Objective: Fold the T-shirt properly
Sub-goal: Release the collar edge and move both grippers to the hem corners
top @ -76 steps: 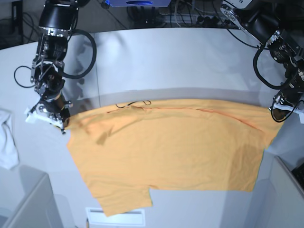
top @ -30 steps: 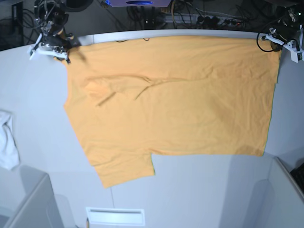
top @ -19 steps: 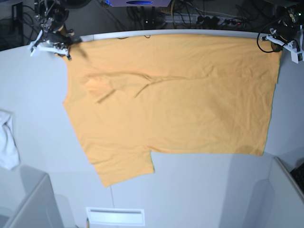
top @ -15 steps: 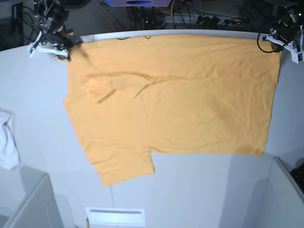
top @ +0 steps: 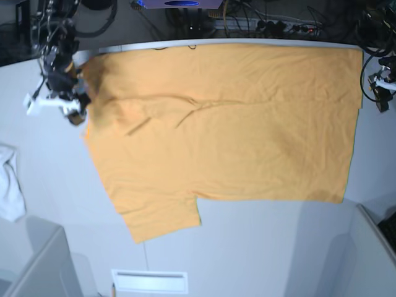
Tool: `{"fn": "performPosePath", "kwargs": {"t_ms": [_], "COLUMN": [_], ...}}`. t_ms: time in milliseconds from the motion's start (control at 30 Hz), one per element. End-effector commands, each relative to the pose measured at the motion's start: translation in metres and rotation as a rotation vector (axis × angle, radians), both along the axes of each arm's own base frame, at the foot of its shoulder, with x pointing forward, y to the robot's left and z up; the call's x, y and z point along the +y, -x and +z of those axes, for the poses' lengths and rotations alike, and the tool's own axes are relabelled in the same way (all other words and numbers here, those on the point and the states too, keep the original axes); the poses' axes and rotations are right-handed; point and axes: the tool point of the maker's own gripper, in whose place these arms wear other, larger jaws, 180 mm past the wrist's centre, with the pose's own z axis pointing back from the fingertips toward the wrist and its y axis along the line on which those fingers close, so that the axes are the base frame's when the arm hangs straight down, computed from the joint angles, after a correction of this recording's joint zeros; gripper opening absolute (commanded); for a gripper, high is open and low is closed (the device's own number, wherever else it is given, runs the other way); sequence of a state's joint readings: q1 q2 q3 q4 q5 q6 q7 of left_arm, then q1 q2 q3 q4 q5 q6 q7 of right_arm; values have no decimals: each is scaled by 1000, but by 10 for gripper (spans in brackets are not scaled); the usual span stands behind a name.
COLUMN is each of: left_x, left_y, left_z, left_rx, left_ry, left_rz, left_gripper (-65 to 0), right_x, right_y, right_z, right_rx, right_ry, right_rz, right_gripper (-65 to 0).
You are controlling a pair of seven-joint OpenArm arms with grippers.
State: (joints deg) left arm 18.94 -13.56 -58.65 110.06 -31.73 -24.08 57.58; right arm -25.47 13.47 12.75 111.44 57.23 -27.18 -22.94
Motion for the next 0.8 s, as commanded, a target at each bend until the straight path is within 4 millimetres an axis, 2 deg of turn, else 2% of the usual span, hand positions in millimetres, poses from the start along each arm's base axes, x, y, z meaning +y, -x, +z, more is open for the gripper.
{"fn": "performPosePath", "kwargs": {"t_ms": [0,100,133,200,233,367,433,600,767], "left_x": [-8,-28,-32,-39,-41,-47,-47,-46,-46], "left_y": [-16,-46,-51,-61,-65,-66,-64,-58,-55], "left_z": [11,12,13,16,17,13,12,6,2], "left_rx": [-38,-69,-77,-94,-103,-121,-115,-92,-78], "left_ry": [-16,6,8,15,18,49,48,52,55], "left_rz": [-52,-128,-141,-162,-167,-153,-154,-150,-148], "left_gripper": [-156,-156,-156,-156,-156,-156,-156,-156,-156], "right_x": [-7,-11,-17,-14,-13,-16,-16,-7,16], "right_y": [-23,-75,-87,-122,-140,-189,-209,-240,-258], "right_z": [19,35,37,38,40,39,33,15,-11], "right_rx": [-62,-85,-81,-78,-91,-117,-113,-64,-36], "right_ry": [27,-6,-2,31,57,99,99,120,176], "right_rz": [16,69,80,149,188,287,332,450,573], "right_gripper": [-339,-338,-338,-336,-336,-336,-336,-336,-329]}}
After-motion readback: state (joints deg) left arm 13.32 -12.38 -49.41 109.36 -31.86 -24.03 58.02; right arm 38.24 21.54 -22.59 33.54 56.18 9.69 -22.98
